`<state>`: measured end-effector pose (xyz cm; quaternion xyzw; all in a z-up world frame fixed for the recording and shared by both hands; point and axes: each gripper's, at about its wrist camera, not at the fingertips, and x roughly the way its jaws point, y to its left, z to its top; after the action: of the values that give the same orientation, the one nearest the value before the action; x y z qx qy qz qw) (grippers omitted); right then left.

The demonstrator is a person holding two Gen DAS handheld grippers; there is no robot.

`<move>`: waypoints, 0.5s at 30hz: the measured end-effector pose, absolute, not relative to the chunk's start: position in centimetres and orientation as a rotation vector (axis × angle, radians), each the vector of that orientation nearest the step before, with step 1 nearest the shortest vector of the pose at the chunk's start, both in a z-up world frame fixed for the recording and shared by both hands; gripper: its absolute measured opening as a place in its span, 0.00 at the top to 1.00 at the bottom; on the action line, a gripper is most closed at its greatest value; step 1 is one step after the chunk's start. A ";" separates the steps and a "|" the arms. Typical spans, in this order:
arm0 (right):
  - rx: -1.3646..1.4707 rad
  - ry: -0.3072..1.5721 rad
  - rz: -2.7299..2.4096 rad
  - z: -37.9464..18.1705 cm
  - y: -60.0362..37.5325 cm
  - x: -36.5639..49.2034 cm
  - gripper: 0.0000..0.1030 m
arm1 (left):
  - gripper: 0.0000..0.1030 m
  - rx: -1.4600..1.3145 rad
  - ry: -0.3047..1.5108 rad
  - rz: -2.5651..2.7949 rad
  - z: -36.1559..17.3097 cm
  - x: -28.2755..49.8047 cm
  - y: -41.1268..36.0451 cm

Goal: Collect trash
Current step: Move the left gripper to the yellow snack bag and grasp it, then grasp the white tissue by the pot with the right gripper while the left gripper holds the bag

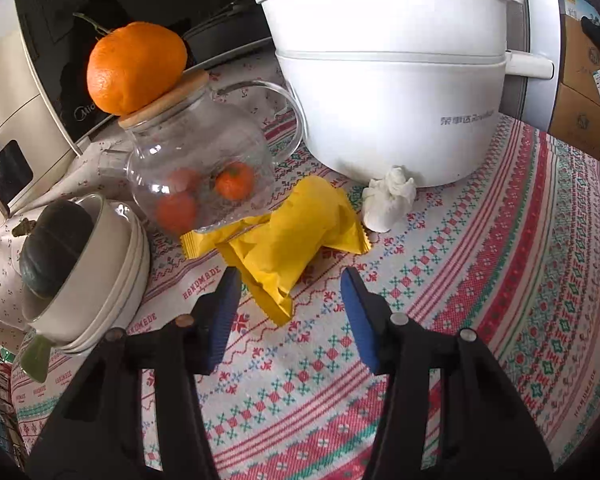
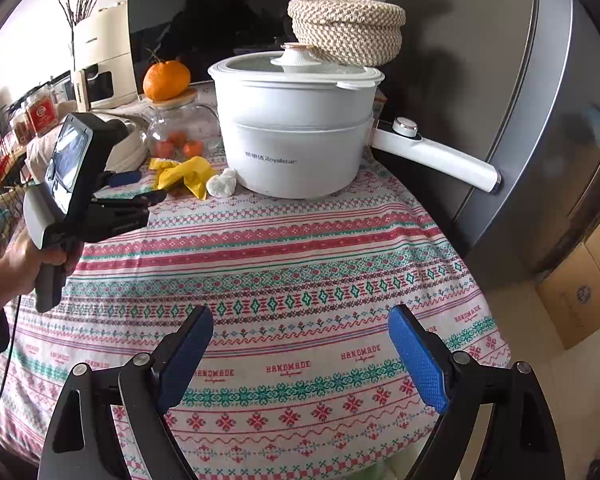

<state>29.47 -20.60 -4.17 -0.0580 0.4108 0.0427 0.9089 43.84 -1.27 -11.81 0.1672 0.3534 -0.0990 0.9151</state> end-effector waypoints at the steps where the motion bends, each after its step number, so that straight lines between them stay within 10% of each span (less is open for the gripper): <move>1: -0.121 0.851 0.088 -4.5 -20.6 29.7 0.12 | 0.50 0.354 0.727 -0.197 -12.0 44.3 -1.4; 8: -0.130 0.875 0.077 -6.0 -20.9 30.1 0.12 | 0.93 0.288 0.777 -0.148 -11.8 44.9 -0.6; 15: -0.055 0.817 0.085 -4.9 -18.3 31.8 0.12 | 0.93 0.159 0.824 -0.165 -8.1 39.4 2.6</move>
<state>31.79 -18.26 -4.86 -0.0267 0.3969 0.0414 0.9165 39.42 2.60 -8.06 0.0770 0.3996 -0.0802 0.9099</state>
